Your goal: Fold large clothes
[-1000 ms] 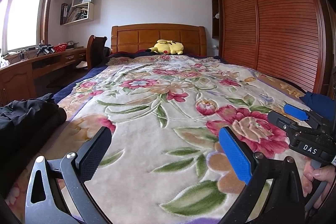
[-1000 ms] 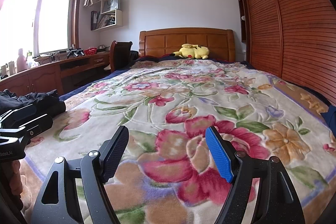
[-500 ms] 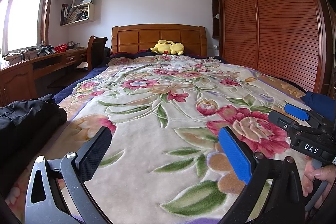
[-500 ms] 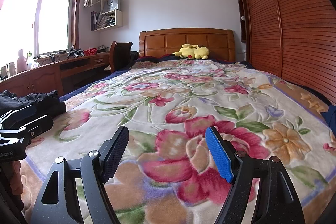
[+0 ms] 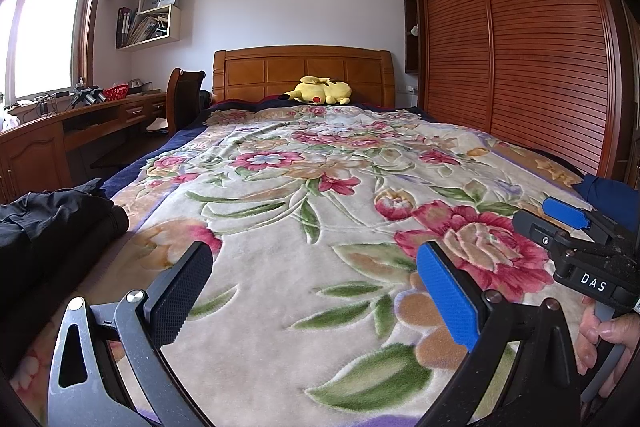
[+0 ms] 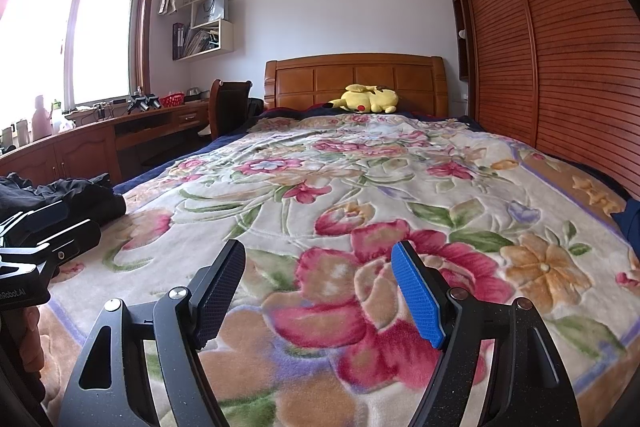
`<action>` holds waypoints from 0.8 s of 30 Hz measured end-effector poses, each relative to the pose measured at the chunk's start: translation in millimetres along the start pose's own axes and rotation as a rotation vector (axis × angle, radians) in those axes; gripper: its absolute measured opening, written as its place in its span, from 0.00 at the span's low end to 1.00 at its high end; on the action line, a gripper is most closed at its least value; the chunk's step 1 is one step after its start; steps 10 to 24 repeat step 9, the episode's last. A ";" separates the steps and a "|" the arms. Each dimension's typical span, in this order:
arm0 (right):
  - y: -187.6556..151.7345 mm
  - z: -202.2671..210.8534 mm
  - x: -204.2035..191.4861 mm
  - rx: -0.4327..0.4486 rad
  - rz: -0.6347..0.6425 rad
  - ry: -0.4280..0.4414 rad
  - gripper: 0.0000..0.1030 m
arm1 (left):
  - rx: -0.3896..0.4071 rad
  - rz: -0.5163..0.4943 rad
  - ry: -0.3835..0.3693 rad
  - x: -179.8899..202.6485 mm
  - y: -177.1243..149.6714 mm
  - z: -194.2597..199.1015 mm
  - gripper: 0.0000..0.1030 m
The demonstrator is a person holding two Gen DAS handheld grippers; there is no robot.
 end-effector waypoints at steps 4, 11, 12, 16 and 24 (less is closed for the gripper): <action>0.1 -0.5 -0.2 0.000 -0.002 -0.001 0.75 | 0.000 0.001 -0.001 0.5 -0.4 -0.4 0.99; 0.0 -0.7 0.0 0.000 -0.002 0.000 0.75 | 0.000 -0.002 0.000 0.2 -0.4 -0.2 0.99; 0.0 -0.7 0.0 0.000 -0.002 0.000 0.75 | 0.000 -0.002 0.000 0.2 -0.4 -0.2 0.99; 0.0 -0.7 0.0 0.000 -0.002 0.000 0.75 | 0.000 -0.002 0.000 0.2 -0.4 -0.2 0.99; 0.0 -0.7 0.0 0.000 -0.002 0.000 0.75 | 0.000 -0.002 0.000 0.2 -0.4 -0.2 0.99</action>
Point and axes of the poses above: each gripper's, at about its wrist camera, not at the fingertips, and z roughly against the way its jaws point, x to its right, y to its top, the point moved 7 cm from there along -z, roughly the way its jaws point, and after that the axes turned 2 degrees about -z, right-handed, at the moved point
